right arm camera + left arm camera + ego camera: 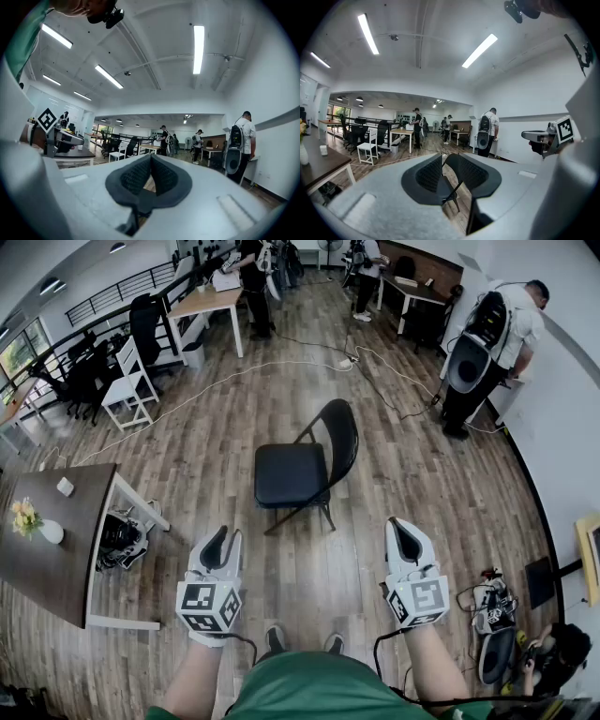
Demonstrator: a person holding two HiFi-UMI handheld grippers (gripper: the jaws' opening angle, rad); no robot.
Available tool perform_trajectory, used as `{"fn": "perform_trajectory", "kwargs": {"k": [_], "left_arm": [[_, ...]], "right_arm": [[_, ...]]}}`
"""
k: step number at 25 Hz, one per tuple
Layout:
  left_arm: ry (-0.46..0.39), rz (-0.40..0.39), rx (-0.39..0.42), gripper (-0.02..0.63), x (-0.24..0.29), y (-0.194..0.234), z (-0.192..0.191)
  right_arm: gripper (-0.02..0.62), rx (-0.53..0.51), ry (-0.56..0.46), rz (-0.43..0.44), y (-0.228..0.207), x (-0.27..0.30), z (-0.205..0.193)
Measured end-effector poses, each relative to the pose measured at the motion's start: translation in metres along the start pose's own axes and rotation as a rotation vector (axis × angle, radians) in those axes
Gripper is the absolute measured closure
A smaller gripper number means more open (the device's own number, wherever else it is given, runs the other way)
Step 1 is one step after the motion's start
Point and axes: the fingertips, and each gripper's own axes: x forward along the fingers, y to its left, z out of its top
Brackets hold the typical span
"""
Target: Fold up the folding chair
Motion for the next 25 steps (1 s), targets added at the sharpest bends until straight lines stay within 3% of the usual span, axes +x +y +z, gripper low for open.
{"fn": "perform_trajectory", "kwargs": {"k": [14, 25], "left_arm": [[-0.004, -0.036, -0.009, 0.491, 0.014, 0.07, 0.003], [0.014, -0.115, 0.008, 0.494, 0.034, 0.124, -0.013]], "right_arm": [[0.601, 0.055, 0.03, -0.074, 0.031, 0.039, -0.004], [0.601, 0.01, 0.088, -0.116, 0.076, 0.066, -0.016]]}}
